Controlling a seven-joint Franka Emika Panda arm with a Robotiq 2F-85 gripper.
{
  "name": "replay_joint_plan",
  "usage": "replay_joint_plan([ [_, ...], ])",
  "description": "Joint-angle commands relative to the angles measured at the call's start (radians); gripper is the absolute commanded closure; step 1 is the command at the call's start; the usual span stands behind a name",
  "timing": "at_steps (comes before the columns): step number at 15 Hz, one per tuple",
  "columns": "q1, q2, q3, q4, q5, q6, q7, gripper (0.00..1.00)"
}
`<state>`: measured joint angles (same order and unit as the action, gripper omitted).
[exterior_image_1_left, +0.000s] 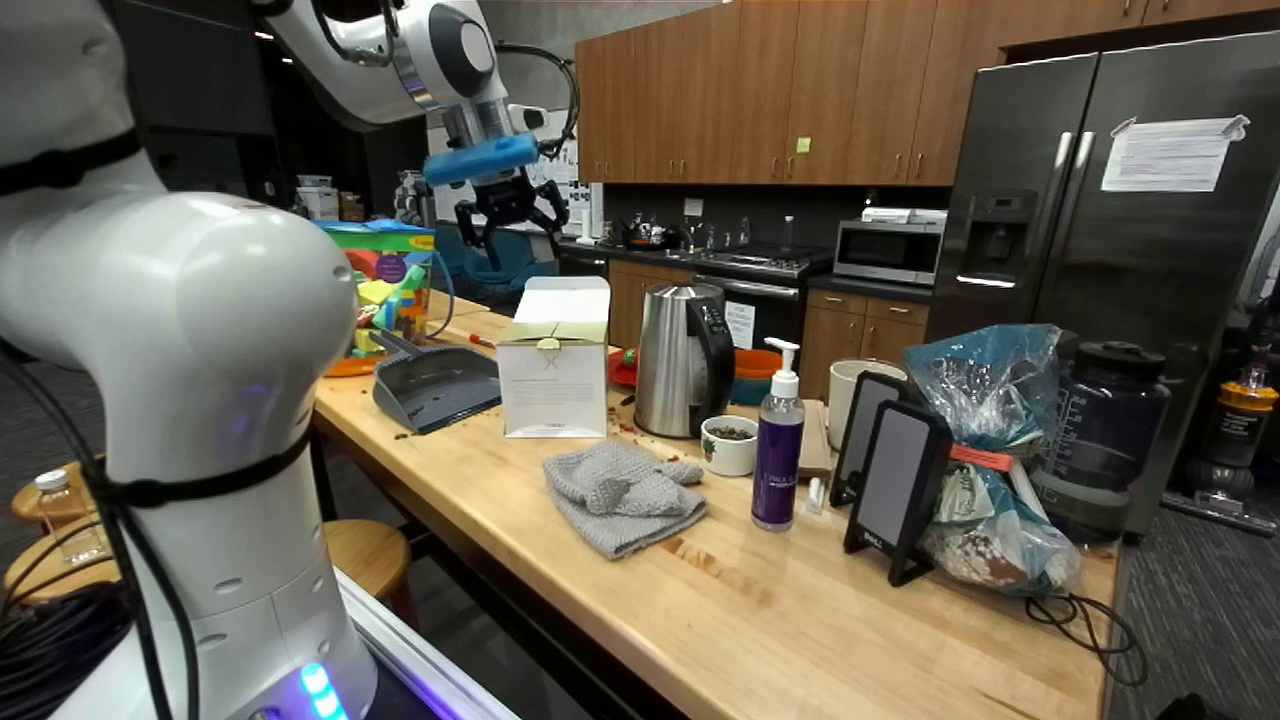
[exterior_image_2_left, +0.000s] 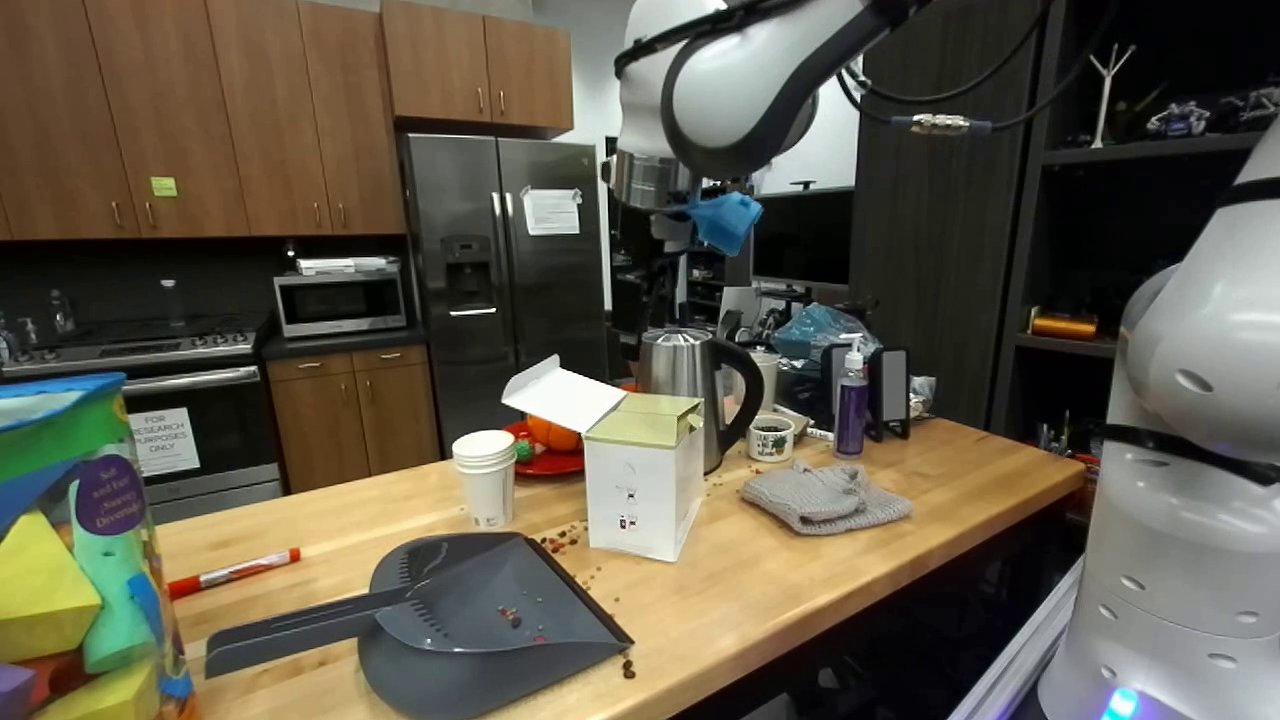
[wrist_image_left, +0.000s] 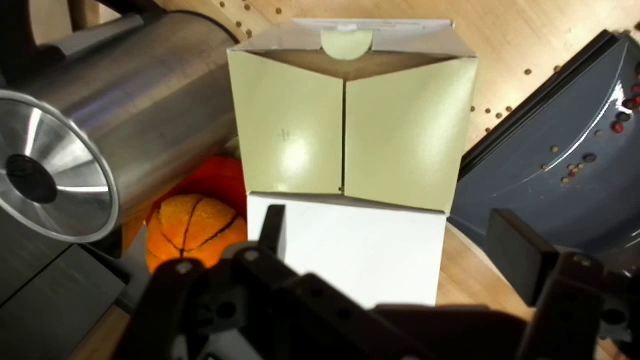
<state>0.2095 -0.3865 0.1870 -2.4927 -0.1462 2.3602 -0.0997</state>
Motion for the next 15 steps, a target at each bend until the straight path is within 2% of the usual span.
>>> replay_joint_plan([
  [1, 0.011, -0.112, -0.011, -0.06, 0.019, -0.08, -0.013, 0.0],
  [7, 0.008, -0.191, -0.048, -0.133, 0.039, -0.111, -0.033, 0.0],
  [15, -0.034, -0.235, -0.162, -0.214, 0.096, -0.097, -0.061, 0.0],
])
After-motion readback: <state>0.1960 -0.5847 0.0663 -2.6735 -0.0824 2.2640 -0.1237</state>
